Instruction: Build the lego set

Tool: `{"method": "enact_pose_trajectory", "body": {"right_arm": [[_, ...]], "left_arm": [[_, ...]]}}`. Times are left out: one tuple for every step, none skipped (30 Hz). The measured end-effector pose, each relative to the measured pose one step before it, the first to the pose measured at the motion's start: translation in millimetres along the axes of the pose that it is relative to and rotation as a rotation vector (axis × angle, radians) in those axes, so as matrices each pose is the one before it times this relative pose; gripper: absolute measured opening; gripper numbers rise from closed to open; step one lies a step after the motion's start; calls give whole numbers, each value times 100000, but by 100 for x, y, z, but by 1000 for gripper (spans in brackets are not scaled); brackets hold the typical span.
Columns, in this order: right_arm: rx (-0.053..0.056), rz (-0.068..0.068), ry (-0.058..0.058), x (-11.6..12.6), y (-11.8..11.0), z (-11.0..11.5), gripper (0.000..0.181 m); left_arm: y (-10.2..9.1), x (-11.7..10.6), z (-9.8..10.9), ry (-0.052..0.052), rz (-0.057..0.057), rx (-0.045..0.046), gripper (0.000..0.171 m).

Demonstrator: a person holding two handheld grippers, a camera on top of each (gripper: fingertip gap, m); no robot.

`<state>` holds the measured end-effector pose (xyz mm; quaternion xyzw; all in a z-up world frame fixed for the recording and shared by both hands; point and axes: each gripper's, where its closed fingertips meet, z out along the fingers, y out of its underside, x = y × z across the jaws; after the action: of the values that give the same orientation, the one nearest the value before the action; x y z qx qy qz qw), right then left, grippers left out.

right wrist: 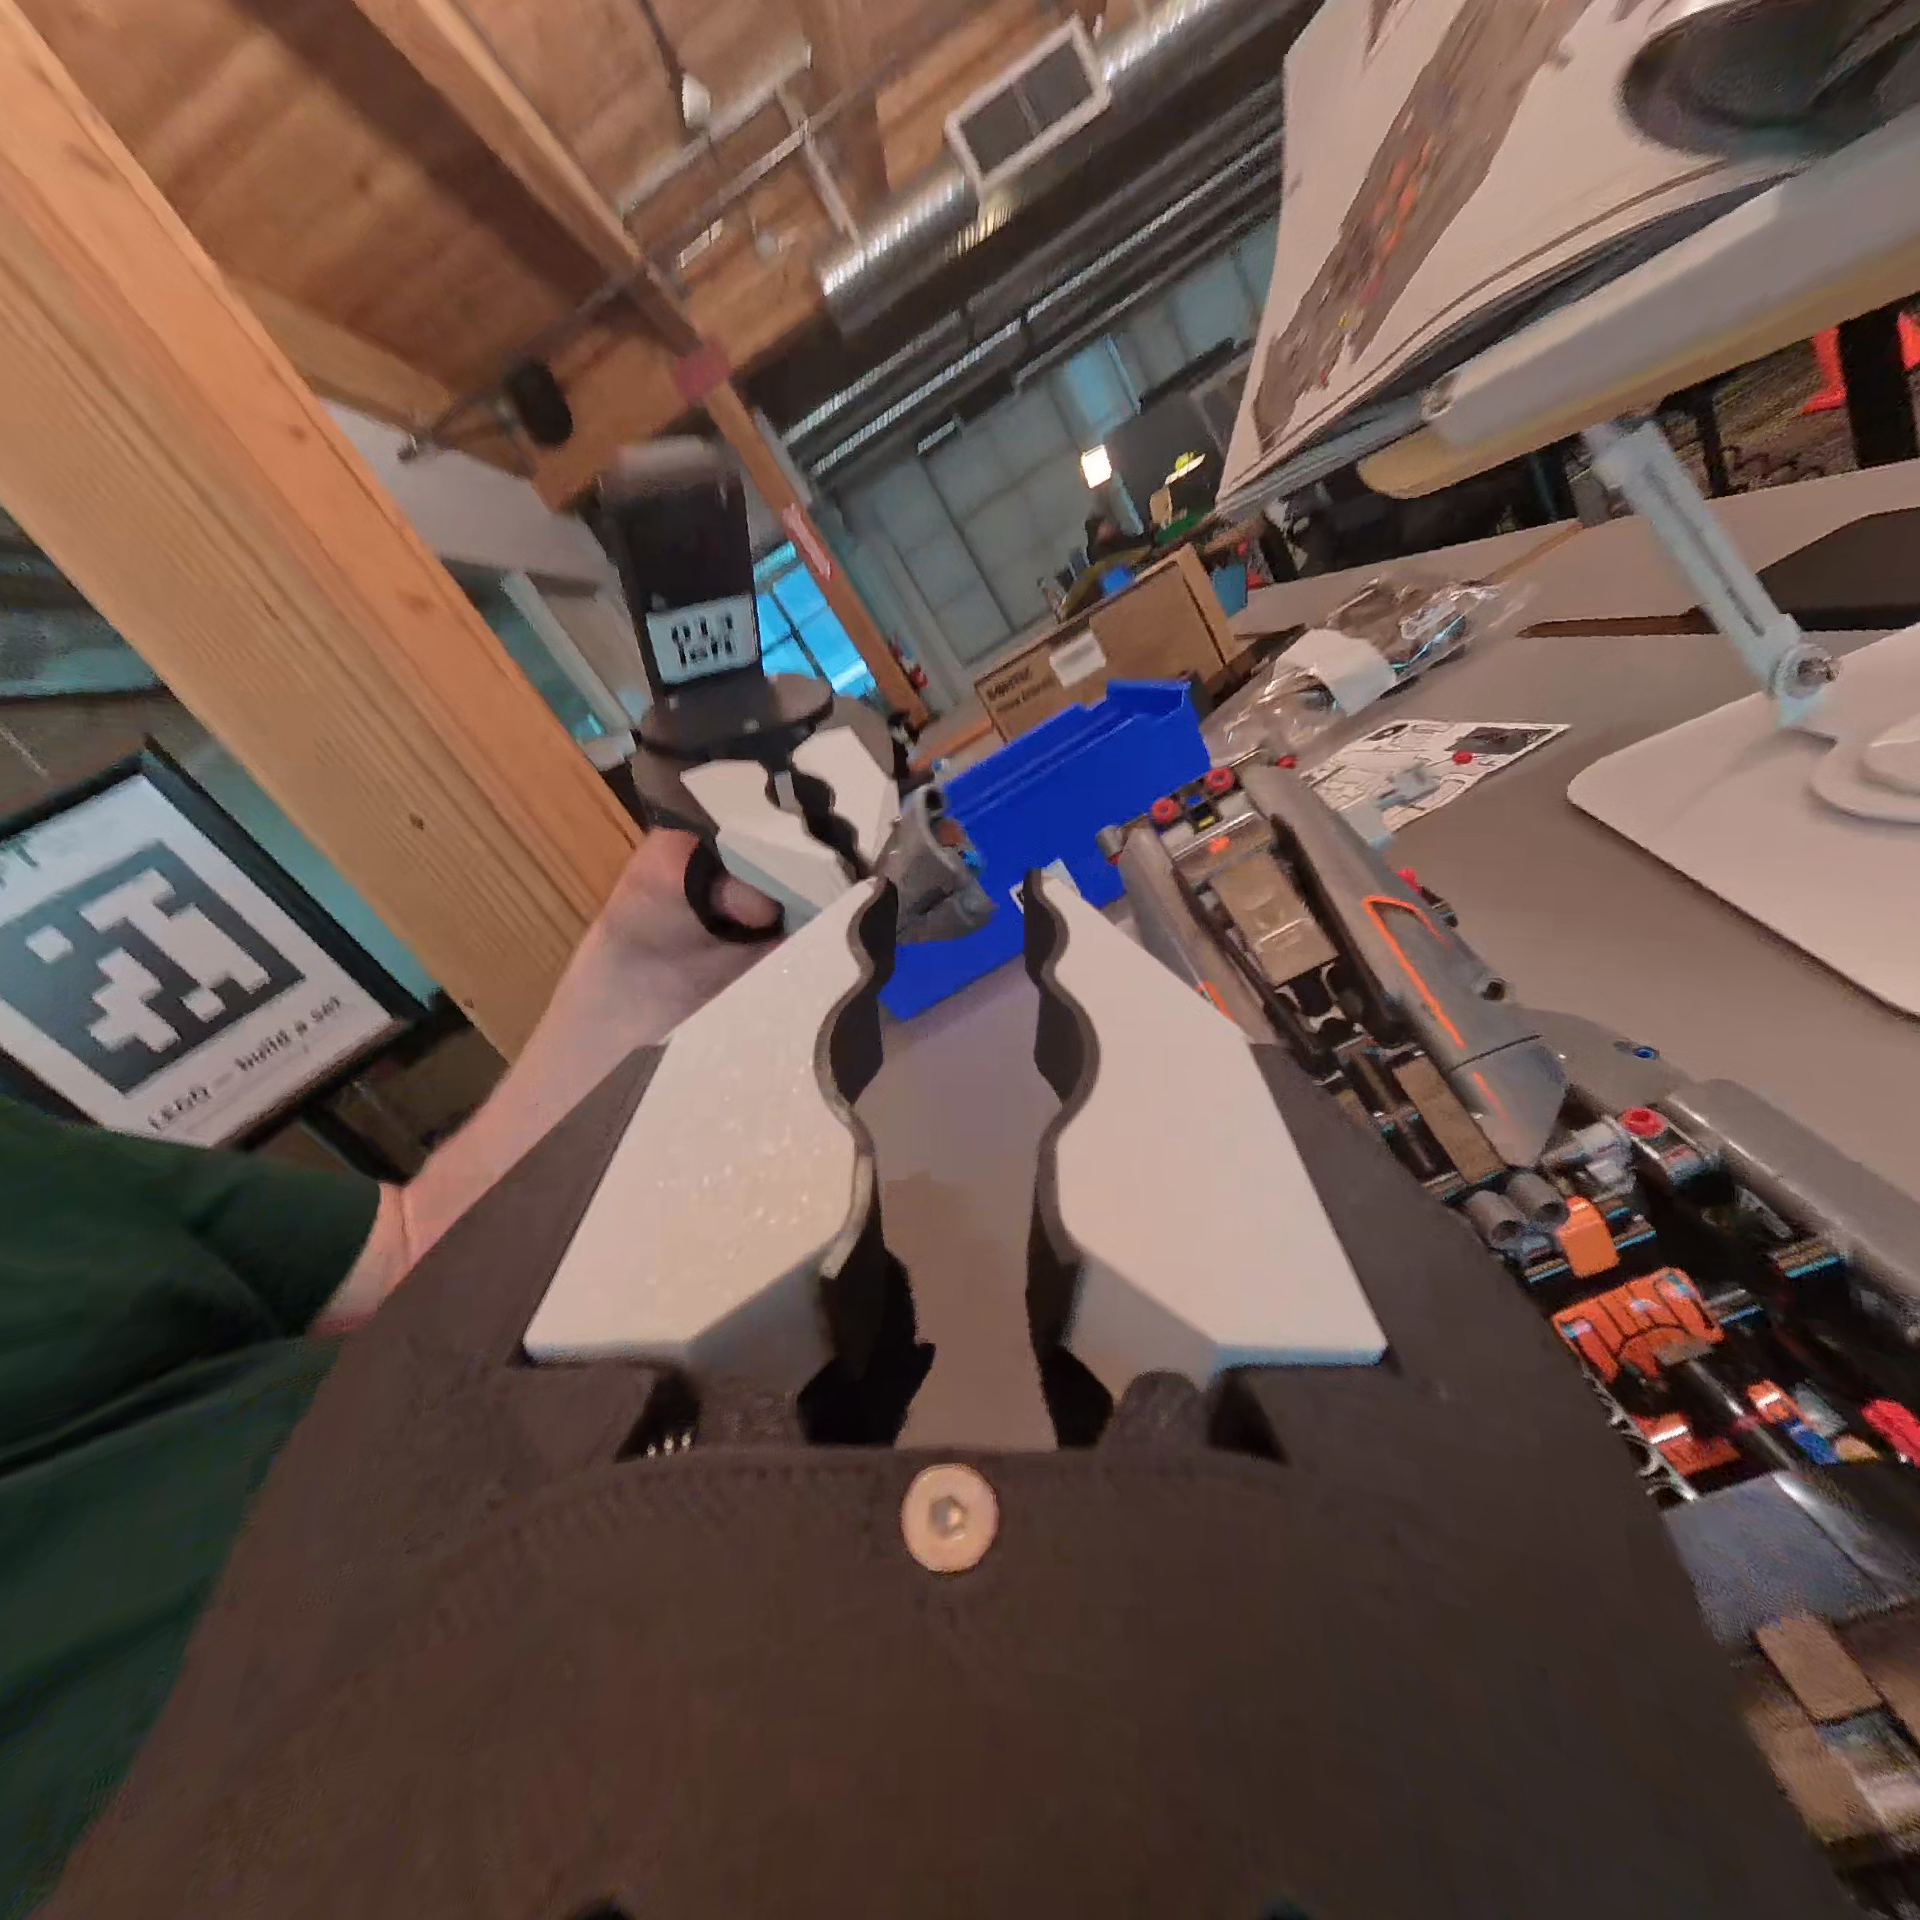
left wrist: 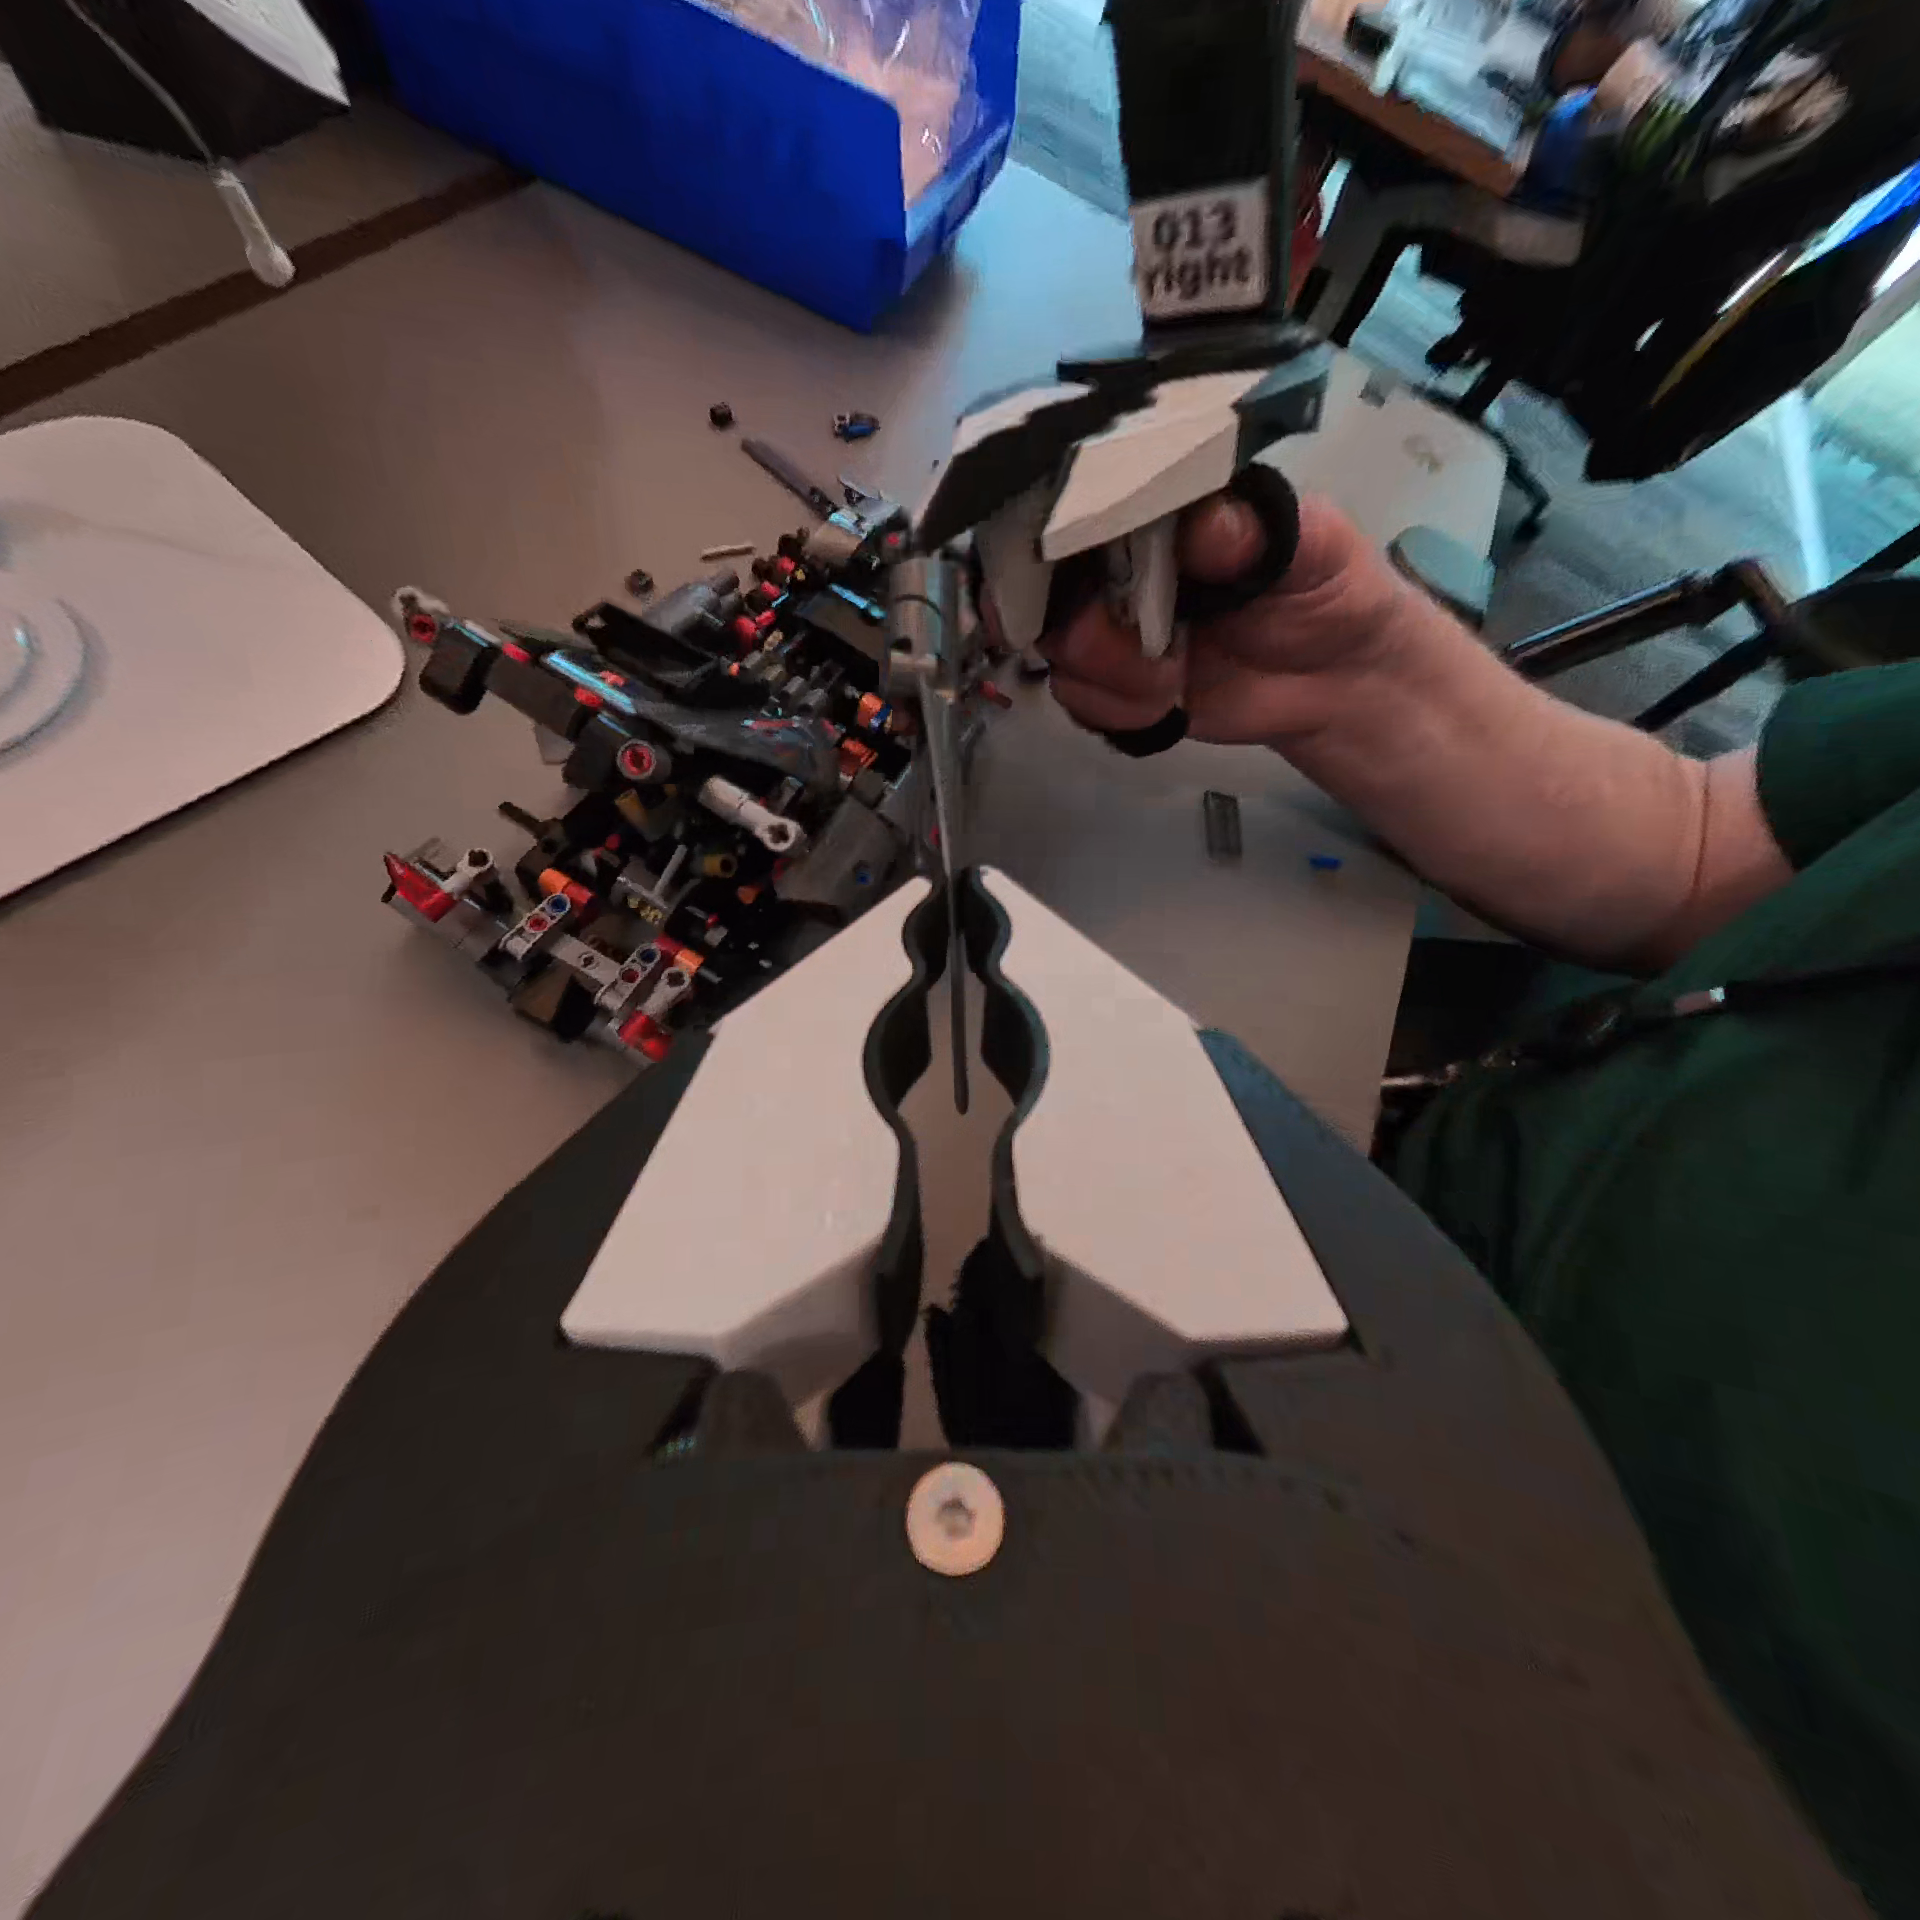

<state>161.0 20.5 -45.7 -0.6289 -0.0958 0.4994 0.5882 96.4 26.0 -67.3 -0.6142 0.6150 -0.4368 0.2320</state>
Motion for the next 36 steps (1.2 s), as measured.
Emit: {"method": "enact_pose_trajectory", "body": {"right_arm": [[-3090,-3653,-72,-303,466,345,23],[-3129,-3365,414,-218,458,342,24],[-2952,-2337,915,-81,454,305,24],[-2763,-1714,418,-84,443,263,23],[-1856,-1414,310,-79,280,204,21],[-938,-1313,573,-23,131,116,21],[-1158,-1374,387,-35,163,91,18],[-862,-1242,1069,57,100,45,18],[-493,-1464,866,24,29,-43,13],[-551,-1272,416,-10,29,-67,12],[-339,-657,-6,-38,14,-52,11],[-310,-123,-511,-72,4,-43,11],[-413,23,-534,-75,47,13,11],[-1081,45,-113,-21,184,53,11],[-2297,206,51,45,394,96,11],[-2060,461,-125,31,356,98,10],[-1192,-226,146,23,196,62,10],[-881,-1597,778,42,110,-16,10],[-994,-2883,788,-22,70,-58,9],[-1484,-3464,1349,21,136,-46,9],[-1662,-3778,2023,70,136,-20,8],[-1873,-5729,2887,44,103,-14,8],[-2390,-7731,3925,82,119,8,8],[-1890,-7807,3920,71,28,11,8],[-1289,-6647,3459,63,-11,-6,6],[-1911,-5856,2325,-27,102,36,4],[-1742,-5599,2383,-27,37,50,4],[-868,-4833,2664,20,-61,43,4],[-960,-3735,1635,-38,23,49,3],[-1021,-3425,1533,-22,13,46,3],[-853,-3404,1751,15,-7,18,2],[-1166,-2190,789,-33,134,72,2],[-1385,31,-612,-119,255,149,2],[-1536,671,-784,-85,296,161,2],[-1490,-493,245,-4,271,129,2],[-1350,-592,488,38,235,112,3]], "left_arm": [[277,-344,89,-2877,2519,-4247,0],[259,106,142,113,1868,-4213,0],[157,363,165,1420,2339,-3498,0],[-32,104,98,-304,1839,-2269,1],[13,105,111,-25,1309,-2387,0],[77,290,138,1224,1788,-2538,0],[-72,-26,84,-1043,2615,-1425,0],[27,-74,77,-1520,2667,-1774,0],[74,172,83,432,1665,-1901,0],[-50,58,-14,152,1089,-910,0],[-35,-69,-55,-407,1015,-666,0],[3,78,-66,745,994,-669,0],[59,23,-60,296,1114,-943,0],[153,-98,-48,-672,1350,-1483,0],[187,-19,-16,-127,689,-1497,0],[180,-41,18,-154,470,-1328,0],[95,-254,-16,-2083,1541,-759,0],[-37,-65,2,-1806,2773,-155,0],[-8,92,50,-3072,5758,-992,0],[7,-65,43,-5612,7138,-2045,0],[-25,-16,53,-5946,6863,-2633,0],[30,-250,7,-7023,5533,-3130,0],[22,-235,-15,-6755,4973,-2634,0],[-55,-171,-71,-6606,5535,-1671,1],[-11,-287,-98,-7148,5779,-1709,1],[76,-149,-106,-5729,5439,-2241,1],[32,-89,-149,-4961,5226,-1896,1],[5,-156,-148,-4988,5048,-1820,1],[51,-99,-116,-4226,5305,-1855,1],[13,44,-55,-2504,4191,-1385,1],[25,1,-11,-1771,2423,-1195,0],[67,5,55,-768,1485,-733,1],[152,281,186,1946,335,-697,1],[109,168,225,1704,-147,-257,1],[51,77,215,1338,346,-24,1],[23,177,190,2497,197,-77,1]]}}
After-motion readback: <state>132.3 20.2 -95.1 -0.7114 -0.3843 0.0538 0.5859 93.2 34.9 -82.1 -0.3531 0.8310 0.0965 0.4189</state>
